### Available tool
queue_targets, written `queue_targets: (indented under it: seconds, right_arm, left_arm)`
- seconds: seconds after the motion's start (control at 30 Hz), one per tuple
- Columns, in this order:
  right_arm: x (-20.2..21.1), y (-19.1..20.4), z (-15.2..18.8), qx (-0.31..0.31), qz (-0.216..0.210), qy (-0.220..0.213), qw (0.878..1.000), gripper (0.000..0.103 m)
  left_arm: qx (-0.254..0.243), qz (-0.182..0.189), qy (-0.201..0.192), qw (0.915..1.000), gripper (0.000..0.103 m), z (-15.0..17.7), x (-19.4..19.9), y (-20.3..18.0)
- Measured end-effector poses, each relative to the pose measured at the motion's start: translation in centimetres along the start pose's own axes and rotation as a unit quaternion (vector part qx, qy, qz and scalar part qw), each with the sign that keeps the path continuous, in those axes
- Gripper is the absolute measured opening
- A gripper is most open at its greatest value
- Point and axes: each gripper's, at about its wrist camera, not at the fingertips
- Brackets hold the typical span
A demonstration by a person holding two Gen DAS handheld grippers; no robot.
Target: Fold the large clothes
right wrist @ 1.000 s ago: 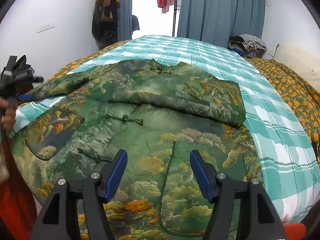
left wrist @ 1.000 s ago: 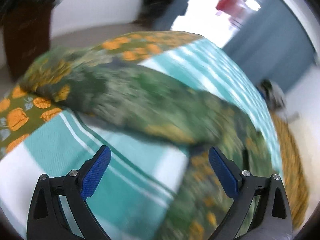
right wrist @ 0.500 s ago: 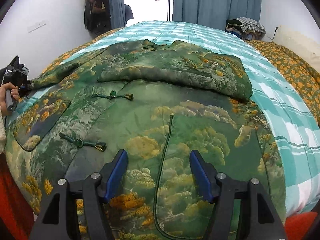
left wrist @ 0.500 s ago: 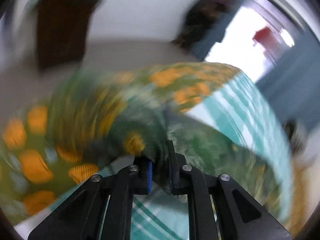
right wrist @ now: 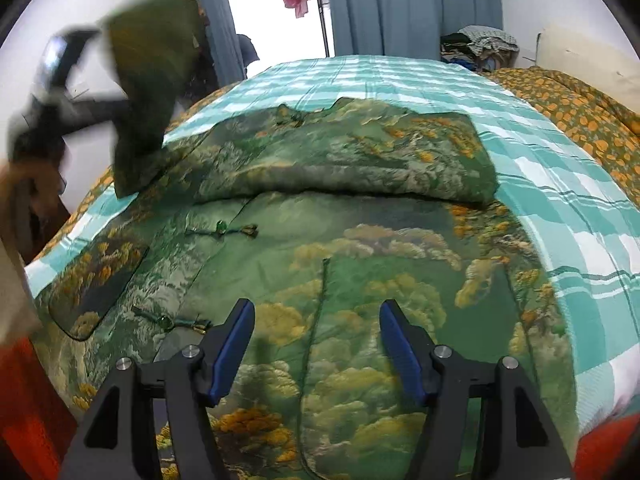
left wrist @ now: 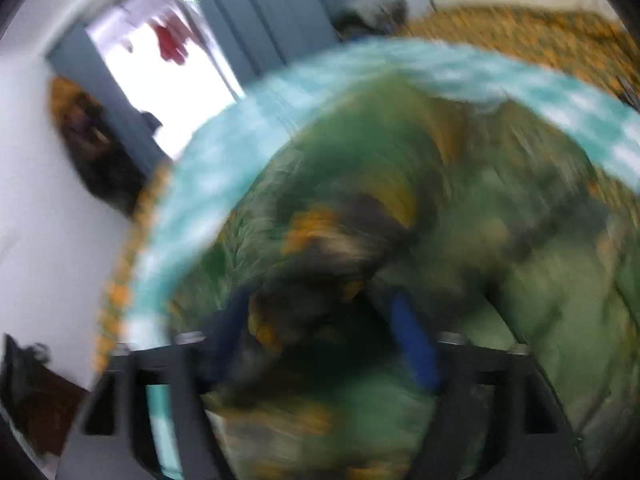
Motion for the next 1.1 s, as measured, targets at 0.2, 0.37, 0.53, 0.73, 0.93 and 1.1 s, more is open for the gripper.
queue_targets:
  seconds: [0.2,0.37,0.53,0.73,0.93,1.1]
  right_arm:
    - [0.9,-1.7,-2.8,-0.049,-0.055,-0.006,0.997,0.066]
    - [-3.7,-0.6,-9.6,-0.103,-0.171,0.022,0.980,0.066]
    - [-12.0,1.2,-14.1,-0.142,-0.155,0.075,0.975,0.066]
    - [-16.1,3.0,-15.8,-0.137,-0.116,0.110,0.978,0.018]
    - [-13.8,3.3,-17.5,-0.025,-0.031,0.076,0.996,0.046]
    - [-11.5,3.1,-16.2,0.029,-0.011,0.049,0.998,0.060]
  left_arm:
    - [0.066,0.059,0.059,0.9943,0.080,6.2,-0.2,-0.5]
    - [0.137,0.060,0.058,0.9870,0.084,8.6,0.7,2.1]
    - [0.175,0.063,0.065,0.9805,0.084,10.4,2.7,3.1]
    - [0.168,0.060,0.064,0.9818,0.084,10.7,5.0,5.2]
    - [0.201,0.093,0.094,0.9707,0.091,7.3,5.3,8.3]
    - [0.236,0.103,0.078,0.9630,0.091,4.2,5.4,11.5]
Point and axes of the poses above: each gripper's, at about its wrist camera, not at the fingertips, and x roughly against the way its jaws point, y to its left, z to its underside, and after that the axes turned 1 degree about x, right-handed
